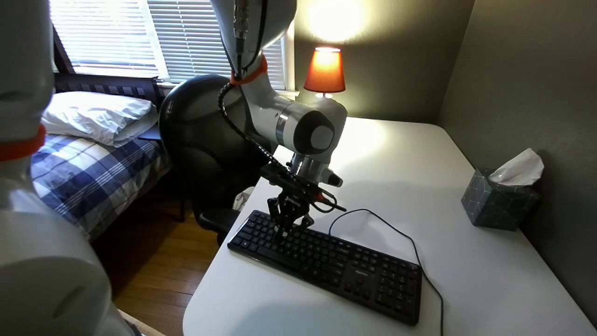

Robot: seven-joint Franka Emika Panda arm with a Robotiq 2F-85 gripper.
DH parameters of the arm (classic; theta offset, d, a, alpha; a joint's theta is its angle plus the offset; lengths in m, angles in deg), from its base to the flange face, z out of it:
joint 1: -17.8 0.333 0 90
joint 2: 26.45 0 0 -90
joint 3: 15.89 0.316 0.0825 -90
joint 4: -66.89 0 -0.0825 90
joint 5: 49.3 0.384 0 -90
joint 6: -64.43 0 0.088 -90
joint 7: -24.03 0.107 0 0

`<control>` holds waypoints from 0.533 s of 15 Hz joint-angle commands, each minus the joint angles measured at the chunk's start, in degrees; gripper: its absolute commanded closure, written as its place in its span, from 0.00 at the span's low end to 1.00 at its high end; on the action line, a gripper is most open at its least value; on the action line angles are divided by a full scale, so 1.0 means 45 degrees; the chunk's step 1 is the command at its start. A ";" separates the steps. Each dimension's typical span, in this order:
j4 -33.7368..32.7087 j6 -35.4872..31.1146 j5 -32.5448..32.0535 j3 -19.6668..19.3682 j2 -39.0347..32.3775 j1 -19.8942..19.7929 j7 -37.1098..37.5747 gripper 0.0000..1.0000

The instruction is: Press the g key on the keyboard

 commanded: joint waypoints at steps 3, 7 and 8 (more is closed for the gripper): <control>-0.0322 0.0015 0.0524 0.0264 -0.0409 -0.0253 -0.0328 1.00; -0.0441 0.0016 0.0736 0.0357 -0.0559 -0.0336 -0.0455 1.00; -0.0446 0.0012 0.0743 0.0357 -0.0575 -0.0350 -0.0450 1.00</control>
